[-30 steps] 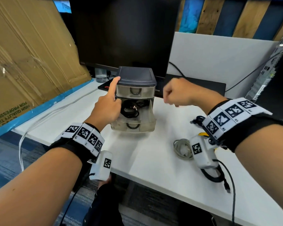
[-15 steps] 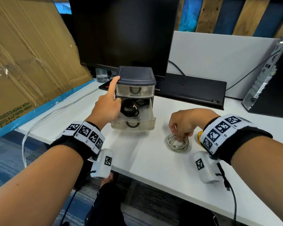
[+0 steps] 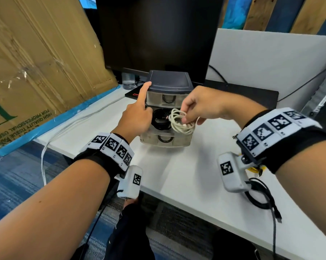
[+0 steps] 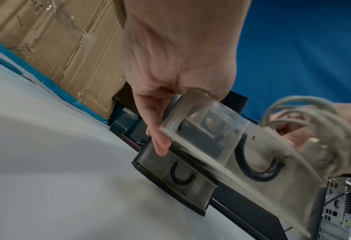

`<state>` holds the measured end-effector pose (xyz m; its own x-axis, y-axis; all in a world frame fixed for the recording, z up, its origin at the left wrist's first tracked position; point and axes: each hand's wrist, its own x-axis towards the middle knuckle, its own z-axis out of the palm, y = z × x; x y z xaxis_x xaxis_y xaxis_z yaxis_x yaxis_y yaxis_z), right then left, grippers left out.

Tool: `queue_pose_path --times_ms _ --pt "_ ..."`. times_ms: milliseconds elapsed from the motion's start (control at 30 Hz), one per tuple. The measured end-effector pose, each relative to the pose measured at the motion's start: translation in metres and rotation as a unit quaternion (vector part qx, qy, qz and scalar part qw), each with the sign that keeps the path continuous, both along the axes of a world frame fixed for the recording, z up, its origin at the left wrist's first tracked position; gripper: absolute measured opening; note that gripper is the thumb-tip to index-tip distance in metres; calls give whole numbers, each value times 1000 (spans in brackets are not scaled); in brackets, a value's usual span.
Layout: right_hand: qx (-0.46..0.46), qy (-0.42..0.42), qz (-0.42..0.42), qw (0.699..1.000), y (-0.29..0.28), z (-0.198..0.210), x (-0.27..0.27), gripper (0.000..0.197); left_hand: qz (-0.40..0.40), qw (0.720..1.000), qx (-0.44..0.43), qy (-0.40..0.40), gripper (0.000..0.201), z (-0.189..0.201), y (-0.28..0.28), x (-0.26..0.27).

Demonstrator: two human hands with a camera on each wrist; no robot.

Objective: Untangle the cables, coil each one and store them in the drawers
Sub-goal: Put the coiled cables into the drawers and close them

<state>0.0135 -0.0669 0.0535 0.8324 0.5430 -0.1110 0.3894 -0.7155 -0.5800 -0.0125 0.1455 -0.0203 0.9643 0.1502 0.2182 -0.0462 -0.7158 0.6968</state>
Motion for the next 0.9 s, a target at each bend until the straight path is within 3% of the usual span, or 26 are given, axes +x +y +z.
queue_pose_path --times_ms 233,433,533,667,733,900 --pt "-124 -109 -8 986 26 -15 5 13 1 1000 4 2 80 1 -1 -1" --pt "-208 -199 7 958 43 -17 6 26 0 1000 6 -1 80 1 -2 -1" --pt "-236 -214 28 947 47 -23 8 35 -2 1000 10 -2 80 0 -1 -1" --pt "-273 -197 46 941 48 -22 6 24 -5 1000 11 -7 79 0 -1 -2" --pt "-267 -186 52 944 47 -15 3 7 -7 1000 14 -11 79 0 0 -1" --pt "-158 -161 79 971 33 9 -15 19 -9 1000 18 -14 78 -2 2 1"
